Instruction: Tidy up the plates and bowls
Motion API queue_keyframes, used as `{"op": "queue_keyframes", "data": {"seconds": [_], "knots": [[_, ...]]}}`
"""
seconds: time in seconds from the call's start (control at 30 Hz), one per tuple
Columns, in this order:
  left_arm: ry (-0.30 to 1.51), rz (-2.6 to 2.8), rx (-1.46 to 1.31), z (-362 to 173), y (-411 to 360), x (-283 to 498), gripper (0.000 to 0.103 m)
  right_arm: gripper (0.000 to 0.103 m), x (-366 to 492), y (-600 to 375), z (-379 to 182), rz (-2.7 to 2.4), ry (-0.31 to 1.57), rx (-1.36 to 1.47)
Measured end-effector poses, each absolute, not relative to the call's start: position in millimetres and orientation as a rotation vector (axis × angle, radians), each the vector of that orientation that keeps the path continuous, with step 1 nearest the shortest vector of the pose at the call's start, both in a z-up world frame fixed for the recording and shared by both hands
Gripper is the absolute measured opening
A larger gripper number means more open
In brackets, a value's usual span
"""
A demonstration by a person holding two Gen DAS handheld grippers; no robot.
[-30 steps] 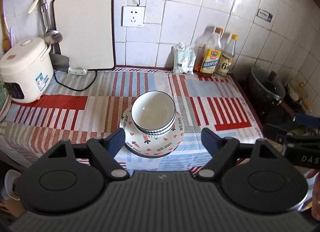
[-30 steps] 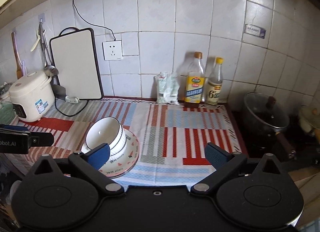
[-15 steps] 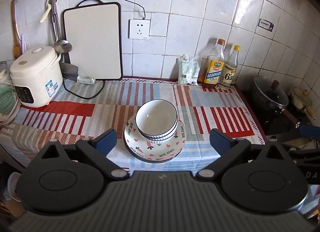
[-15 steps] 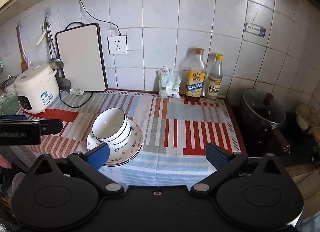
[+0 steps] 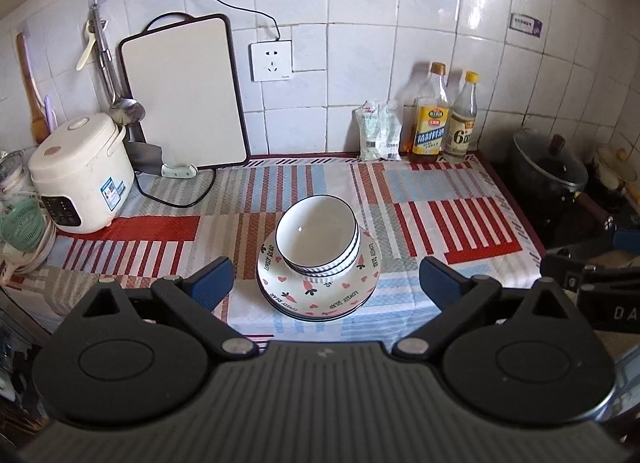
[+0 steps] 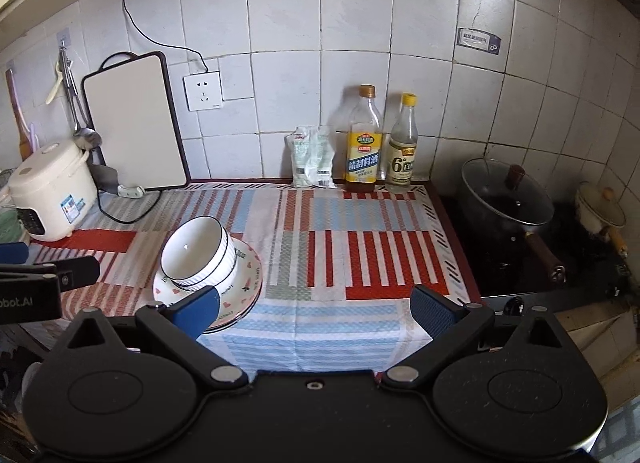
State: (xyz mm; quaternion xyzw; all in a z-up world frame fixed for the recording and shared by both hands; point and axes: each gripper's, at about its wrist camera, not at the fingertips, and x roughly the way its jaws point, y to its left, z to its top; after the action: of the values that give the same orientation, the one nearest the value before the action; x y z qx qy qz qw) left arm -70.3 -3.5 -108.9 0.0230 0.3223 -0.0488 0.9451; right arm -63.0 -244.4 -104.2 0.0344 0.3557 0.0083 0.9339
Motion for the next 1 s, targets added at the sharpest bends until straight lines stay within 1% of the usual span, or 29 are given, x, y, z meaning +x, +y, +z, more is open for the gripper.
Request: {"op": "queue_keyframes", "data": {"seconds": [0.4, 1.0], "knots": [[0.718, -0.095, 0.066, -112.3, 0.2, -60.3, 0.100, 0.103, -58.8, -241.7, -103.1, -0.012, 0.741, 0.072], [0.730, -0.091, 0.065, -112.2, 7.7, -50.2, 0.101, 0.103, -51.9, -230.3, -104.5, -0.035, 0.748, 0.046]]}}
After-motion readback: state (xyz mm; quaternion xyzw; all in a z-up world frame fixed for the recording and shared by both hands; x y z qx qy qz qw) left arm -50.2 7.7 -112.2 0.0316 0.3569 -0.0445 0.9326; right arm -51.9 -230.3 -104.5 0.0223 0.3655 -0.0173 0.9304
